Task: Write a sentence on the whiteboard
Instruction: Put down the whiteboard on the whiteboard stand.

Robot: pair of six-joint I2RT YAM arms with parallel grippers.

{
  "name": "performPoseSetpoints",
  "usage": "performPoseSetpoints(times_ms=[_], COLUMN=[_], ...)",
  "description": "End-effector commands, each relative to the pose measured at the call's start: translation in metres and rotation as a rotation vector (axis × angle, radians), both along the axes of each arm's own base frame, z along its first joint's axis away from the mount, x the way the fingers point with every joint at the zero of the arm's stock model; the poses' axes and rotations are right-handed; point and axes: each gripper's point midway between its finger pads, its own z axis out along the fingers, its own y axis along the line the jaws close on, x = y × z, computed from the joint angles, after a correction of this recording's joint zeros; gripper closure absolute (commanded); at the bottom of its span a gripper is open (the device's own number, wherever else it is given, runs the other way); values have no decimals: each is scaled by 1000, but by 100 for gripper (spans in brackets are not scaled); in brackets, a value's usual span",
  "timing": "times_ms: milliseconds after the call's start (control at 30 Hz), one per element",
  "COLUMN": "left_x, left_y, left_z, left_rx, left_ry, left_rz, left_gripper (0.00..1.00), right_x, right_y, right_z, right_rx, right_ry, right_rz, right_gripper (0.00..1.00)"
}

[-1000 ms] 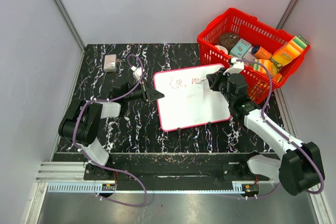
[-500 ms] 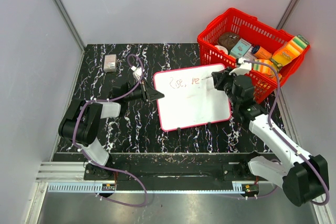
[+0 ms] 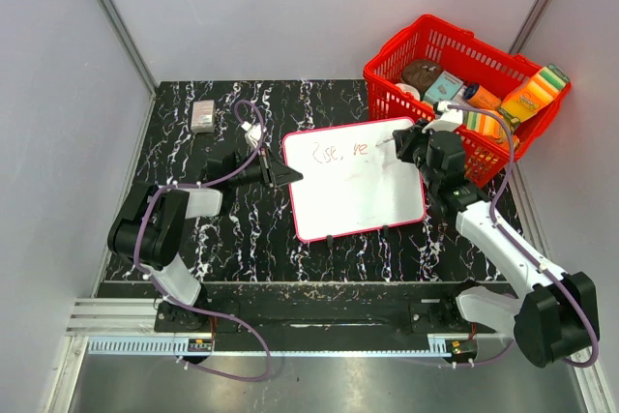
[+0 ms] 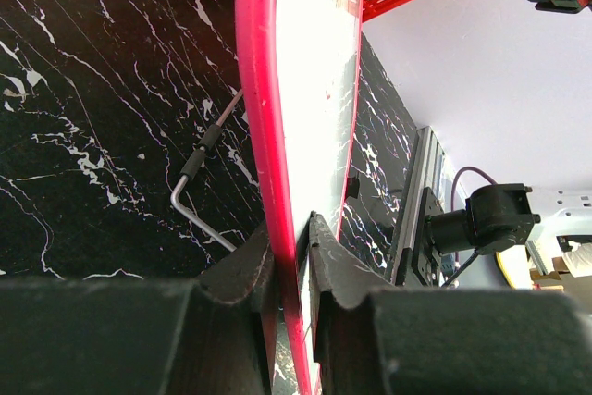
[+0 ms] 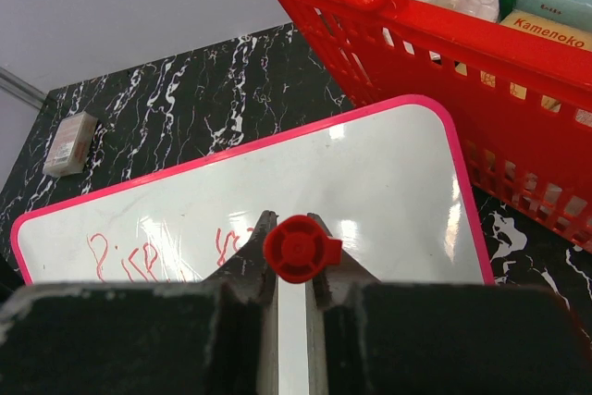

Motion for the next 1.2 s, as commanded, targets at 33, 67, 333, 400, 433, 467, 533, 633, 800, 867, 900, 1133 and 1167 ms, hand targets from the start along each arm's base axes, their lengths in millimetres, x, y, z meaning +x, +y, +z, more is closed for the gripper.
performPoseSetpoints(times_ms=[33, 67, 333, 400, 433, 467, 533, 633, 800, 867, 900, 1133, 1167], left_x=[2, 1, 2, 2, 1, 1, 1, 1, 1, 1, 1, 1, 1], left_y=[-6, -6, -6, -6, -6, -6, -6, -6, -6, -6, -6, -6, -7], left_z=[15, 15, 15, 14, 15, 15, 15, 14, 15, 14, 15, 15, 14], left_rx=[14, 14, 15, 15, 14, 14, 14, 14, 14, 14, 14, 14, 15], left_ry=[-136, -135, -135, -133, -135, -135, -135, -133, -135, -133, -136, -136, -133], left_rz=[-24, -26, -24, -24, -26, -26, -26, -27, -27, -27, -26, -26, -27], left_gripper=[100, 100, 100, 100, 100, 100, 100, 100, 100, 100, 100, 100, 100], right_x=[8, 9, 16, 18, 19, 19, 18, 16, 11, 9, 7, -2, -3], right_y=[4, 4, 9, 10, 11, 12, 14, 18, 21, 20, 21, 15, 15], right_z=[33, 33, 24, 21, 20, 19, 18, 18, 14, 7, 6, -12, -14], right_rx=[33, 34, 39, 36, 36, 37, 40, 48, 52, 49, 48, 34, 32], right_ry=[-75, -77, -52, -44, -42, -38, -37, -40, -29, -12, -9, 31, 36], right_rz=[14, 15, 22, 24, 27, 31, 43, 67, 91, 93, 96, 86, 85], right_gripper=[100, 100, 100, 100, 100, 100, 100, 100, 100, 100, 100, 100, 100])
